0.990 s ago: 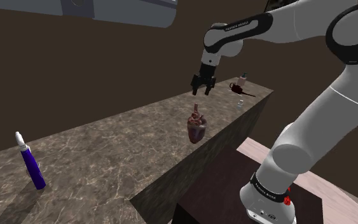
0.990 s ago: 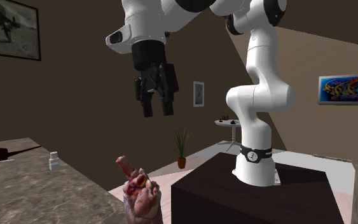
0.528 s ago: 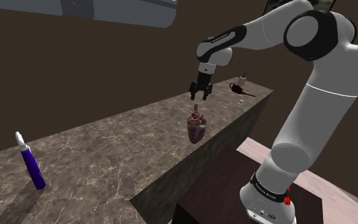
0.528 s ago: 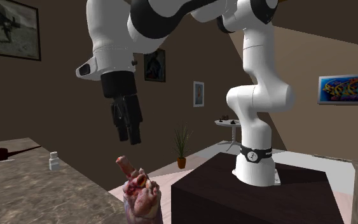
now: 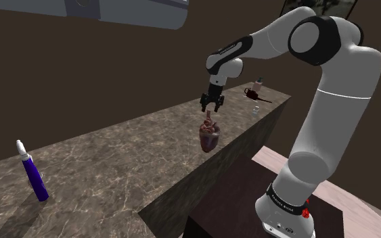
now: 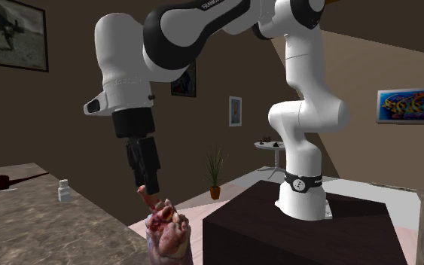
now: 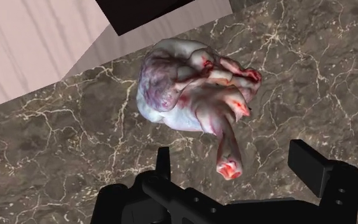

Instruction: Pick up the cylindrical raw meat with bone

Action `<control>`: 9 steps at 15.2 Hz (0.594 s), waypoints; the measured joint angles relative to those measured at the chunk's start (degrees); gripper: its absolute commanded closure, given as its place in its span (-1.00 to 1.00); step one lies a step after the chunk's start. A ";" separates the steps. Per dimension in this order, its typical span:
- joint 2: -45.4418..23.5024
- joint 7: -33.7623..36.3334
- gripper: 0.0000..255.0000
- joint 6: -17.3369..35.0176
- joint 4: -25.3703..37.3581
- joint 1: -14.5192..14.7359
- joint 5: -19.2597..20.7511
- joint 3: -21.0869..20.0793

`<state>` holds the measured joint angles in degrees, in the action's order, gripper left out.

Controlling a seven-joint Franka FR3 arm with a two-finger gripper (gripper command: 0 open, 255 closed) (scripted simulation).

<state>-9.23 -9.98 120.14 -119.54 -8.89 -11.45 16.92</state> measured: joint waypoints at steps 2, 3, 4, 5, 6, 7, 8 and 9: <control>-0.56 -0.21 1.00 0.93 -0.41 0.01 -0.30 -0.09; -0.66 -0.27 1.00 1.09 -0.48 0.00 -0.35 -0.10; -0.71 -0.30 1.00 1.17 -0.51 -0.01 -0.38 -0.10; -0.72 -0.31 1.00 1.21 -0.51 -0.01 -0.40 -0.11; -0.72 -0.31 1.00 1.22 -0.50 0.00 -0.42 -0.12; -0.70 -0.31 1.00 1.23 -0.52 0.00 -0.43 -0.12; -0.68 -0.31 1.00 1.25 -0.54 0.01 -0.43 -0.12; -0.68 -0.31 1.00 1.27 -0.55 0.01 -0.43 -0.13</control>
<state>-9.90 -10.29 121.41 -120.09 -8.88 -11.89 16.80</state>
